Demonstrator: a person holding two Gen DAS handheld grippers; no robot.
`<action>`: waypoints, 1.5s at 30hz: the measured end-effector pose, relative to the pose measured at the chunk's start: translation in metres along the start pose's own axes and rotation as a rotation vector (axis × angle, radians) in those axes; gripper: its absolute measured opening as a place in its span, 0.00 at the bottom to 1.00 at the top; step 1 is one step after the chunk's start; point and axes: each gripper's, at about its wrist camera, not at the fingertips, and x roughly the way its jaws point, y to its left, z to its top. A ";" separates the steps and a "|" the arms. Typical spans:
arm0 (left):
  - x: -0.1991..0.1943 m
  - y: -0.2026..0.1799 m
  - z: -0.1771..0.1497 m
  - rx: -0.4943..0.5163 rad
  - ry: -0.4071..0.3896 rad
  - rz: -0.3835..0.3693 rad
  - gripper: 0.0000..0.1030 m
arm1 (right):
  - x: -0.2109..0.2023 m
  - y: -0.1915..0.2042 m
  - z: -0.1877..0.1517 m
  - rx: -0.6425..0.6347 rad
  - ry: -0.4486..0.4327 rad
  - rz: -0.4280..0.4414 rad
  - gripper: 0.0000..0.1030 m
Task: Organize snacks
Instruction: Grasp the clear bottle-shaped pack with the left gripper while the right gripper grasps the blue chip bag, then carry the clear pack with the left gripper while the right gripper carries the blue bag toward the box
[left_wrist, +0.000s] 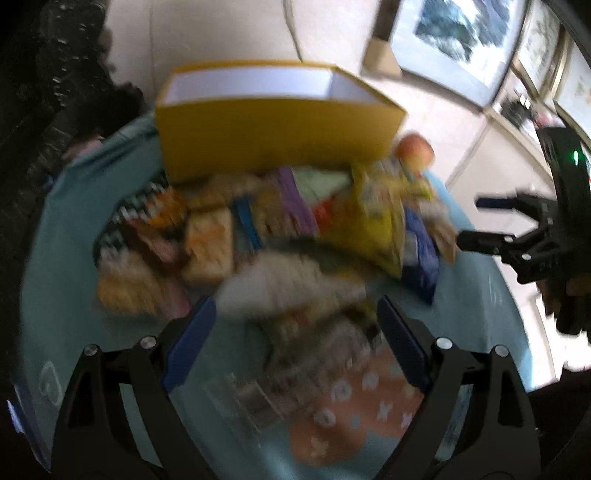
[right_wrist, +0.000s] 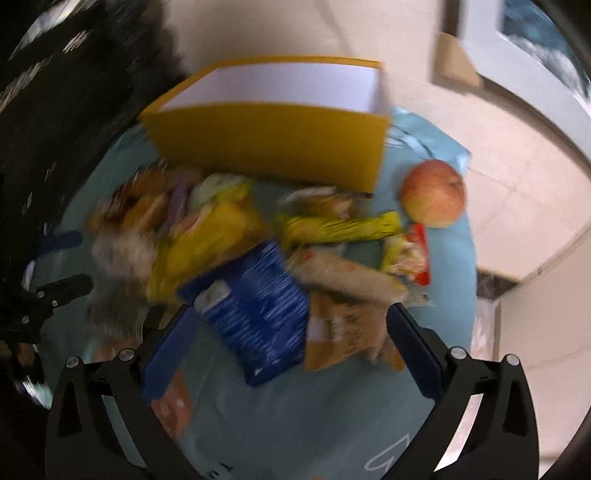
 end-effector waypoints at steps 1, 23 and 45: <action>0.003 -0.003 -0.005 0.022 0.008 0.001 0.88 | 0.001 0.004 -0.001 -0.019 0.003 0.002 0.99; 0.046 -0.013 -0.045 0.117 0.124 -0.063 0.40 | 0.065 0.033 -0.003 -0.157 0.173 0.044 0.50; 0.026 -0.002 -0.071 0.067 0.143 -0.049 0.53 | 0.038 0.083 -0.037 -0.256 0.185 0.146 0.67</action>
